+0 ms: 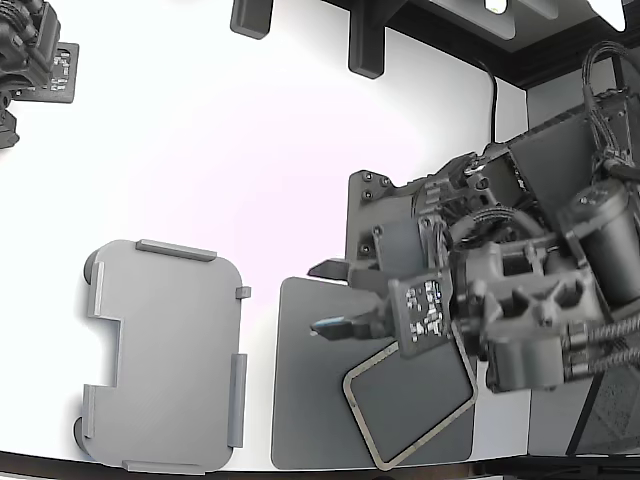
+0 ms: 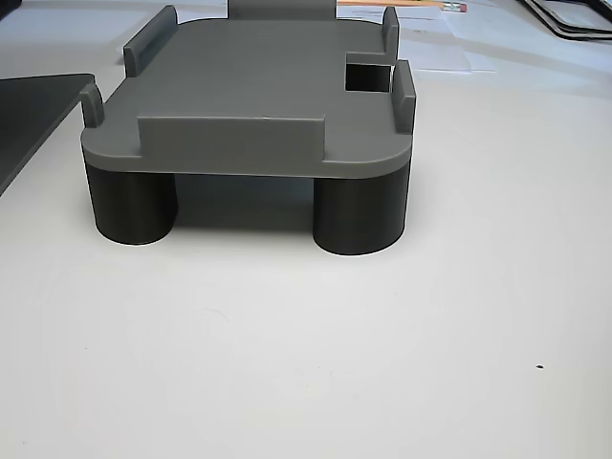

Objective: Move top rectangular frame to the holder.

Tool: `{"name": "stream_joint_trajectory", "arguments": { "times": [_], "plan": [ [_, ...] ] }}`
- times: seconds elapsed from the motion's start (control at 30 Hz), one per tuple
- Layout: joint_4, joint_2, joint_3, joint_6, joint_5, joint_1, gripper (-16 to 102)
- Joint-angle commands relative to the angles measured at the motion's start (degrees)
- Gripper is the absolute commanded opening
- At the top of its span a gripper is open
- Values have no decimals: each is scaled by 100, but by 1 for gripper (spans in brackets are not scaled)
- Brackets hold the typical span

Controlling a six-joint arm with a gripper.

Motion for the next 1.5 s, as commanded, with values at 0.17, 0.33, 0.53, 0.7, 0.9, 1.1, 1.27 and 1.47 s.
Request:
{"name": "stream_joint_trajectory", "arguments": {
  "times": [0.17,0.33,0.53,0.7,0.9,1.1,1.27,1.47],
  "plan": [
    [1230,-765,-747,1283,-571,1441,100],
    [1362,-888,-589,1652,-905,1802,100],
    [1389,-1037,-431,1863,-1134,2101,100],
    [1292,-1213,-290,2294,-1151,2496,99],
    [1046,-1371,-79,2698,-1116,2883,98],
    [896,-1362,123,2979,-1134,3129,97],
    [879,-1468,211,3041,-1204,3155,98],
    [888,-1626,264,3059,-1274,3243,97]
  ]
}}
